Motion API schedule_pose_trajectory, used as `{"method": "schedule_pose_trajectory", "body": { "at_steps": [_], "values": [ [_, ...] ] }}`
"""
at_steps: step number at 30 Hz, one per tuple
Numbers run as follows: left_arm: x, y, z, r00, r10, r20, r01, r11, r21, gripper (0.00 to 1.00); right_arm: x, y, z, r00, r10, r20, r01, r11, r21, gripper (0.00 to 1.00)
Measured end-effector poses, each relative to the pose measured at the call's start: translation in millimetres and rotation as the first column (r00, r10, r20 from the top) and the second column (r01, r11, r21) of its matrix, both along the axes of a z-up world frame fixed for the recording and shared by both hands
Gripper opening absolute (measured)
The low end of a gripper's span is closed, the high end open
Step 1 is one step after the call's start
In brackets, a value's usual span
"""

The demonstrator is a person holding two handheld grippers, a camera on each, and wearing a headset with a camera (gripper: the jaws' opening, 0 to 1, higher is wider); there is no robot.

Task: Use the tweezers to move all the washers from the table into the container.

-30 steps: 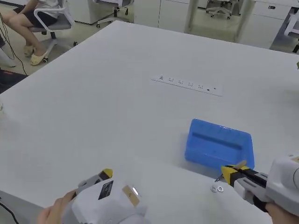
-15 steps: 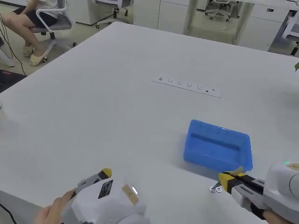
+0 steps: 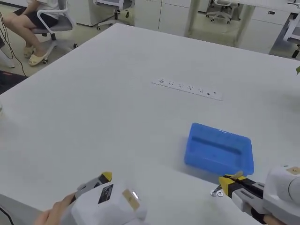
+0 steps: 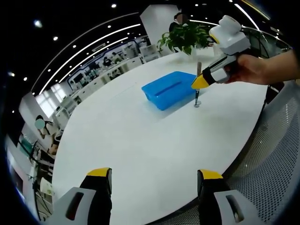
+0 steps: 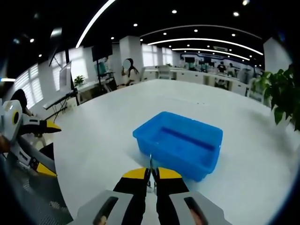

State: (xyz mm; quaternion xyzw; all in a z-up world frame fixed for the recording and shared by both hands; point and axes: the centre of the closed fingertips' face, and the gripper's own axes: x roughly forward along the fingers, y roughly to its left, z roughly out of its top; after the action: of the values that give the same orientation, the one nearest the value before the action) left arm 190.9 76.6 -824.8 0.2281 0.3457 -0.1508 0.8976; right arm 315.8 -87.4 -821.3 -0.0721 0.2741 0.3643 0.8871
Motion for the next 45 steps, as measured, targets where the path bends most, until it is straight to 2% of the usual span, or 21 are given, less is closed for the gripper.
{"method": "schedule_pose_trajectory", "body": {
  "at_steps": [11,18,32,45],
  "values": [
    [0.3,0.9,-0.1,1.000,0.006,0.000,-0.006,1.000,-0.004,0.75,0.8,-0.8,-0.3,1.000,0.007,-0.002,-0.007,1.000,-0.007,0.03],
    [0.2,1.5,-0.2,1.000,0.006,0.000,-0.006,1.000,0.000,0.75,1.1,-1.1,-3.6,0.999,0.043,0.008,-0.043,0.997,-0.059,0.03],
    [0.8,2.6,-1.1,1.000,0.008,0.001,-0.008,1.000,0.006,0.75,2.6,2.5,-2.4,0.999,0.039,0.016,-0.038,0.998,-0.043,0.03],
    [1.3,2.7,-0.4,1.000,0.007,0.005,-0.007,1.000,0.007,0.75,3.4,2.4,-2.6,0.999,0.036,0.008,-0.035,0.998,-0.050,0.02]
  ]
}}
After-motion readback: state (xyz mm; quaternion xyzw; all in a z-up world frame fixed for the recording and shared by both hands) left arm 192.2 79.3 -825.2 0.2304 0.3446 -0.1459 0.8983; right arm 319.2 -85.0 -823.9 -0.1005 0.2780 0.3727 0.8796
